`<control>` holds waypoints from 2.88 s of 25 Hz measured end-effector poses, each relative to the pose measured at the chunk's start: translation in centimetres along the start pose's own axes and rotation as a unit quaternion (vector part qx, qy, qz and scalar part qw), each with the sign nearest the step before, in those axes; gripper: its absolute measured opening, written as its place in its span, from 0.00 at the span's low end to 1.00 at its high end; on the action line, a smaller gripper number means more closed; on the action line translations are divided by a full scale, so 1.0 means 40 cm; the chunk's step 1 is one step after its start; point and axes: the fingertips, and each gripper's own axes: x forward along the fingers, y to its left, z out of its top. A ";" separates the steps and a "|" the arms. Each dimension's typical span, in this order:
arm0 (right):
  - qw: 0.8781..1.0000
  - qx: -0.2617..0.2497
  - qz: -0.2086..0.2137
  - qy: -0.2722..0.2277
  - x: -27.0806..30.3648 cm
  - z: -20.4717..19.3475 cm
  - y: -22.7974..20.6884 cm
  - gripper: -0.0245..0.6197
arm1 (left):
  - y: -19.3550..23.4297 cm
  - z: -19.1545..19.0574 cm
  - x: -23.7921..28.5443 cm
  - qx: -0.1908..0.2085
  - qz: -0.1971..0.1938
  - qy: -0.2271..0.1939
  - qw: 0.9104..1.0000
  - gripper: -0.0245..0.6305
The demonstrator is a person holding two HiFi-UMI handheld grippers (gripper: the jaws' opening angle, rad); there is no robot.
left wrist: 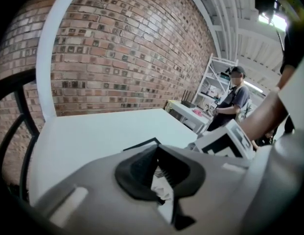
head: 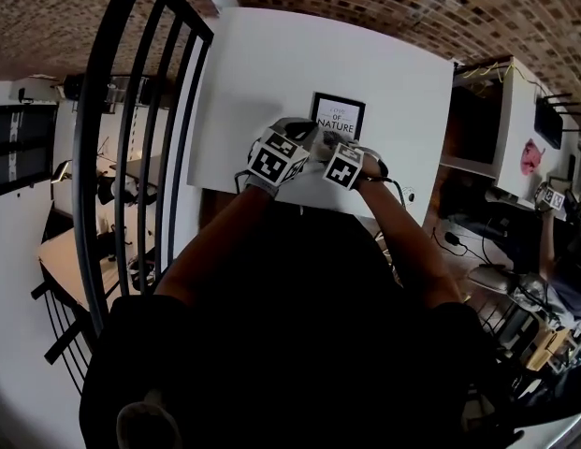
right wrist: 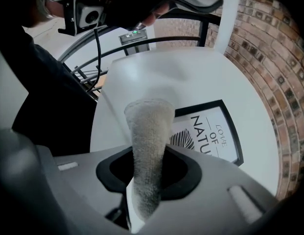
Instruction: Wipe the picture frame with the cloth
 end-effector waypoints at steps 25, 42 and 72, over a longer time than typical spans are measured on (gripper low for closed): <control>0.990 0.079 -0.117 -0.005 -0.060 -0.115 -0.396 0.21 | 0.019 -0.025 0.033 -0.010 0.018 0.014 1.000 0.04; 0.992 0.112 -0.057 -0.028 -0.041 -0.136 -0.142 0.21 | -0.006 -0.018 0.068 0.007 -0.014 0.028 0.999 0.04; 0.809 0.197 -0.156 -0.531 -0.714 0.126 -0.110 0.21 | -0.193 0.342 -0.196 0.111 -0.032 -0.204 0.972 0.04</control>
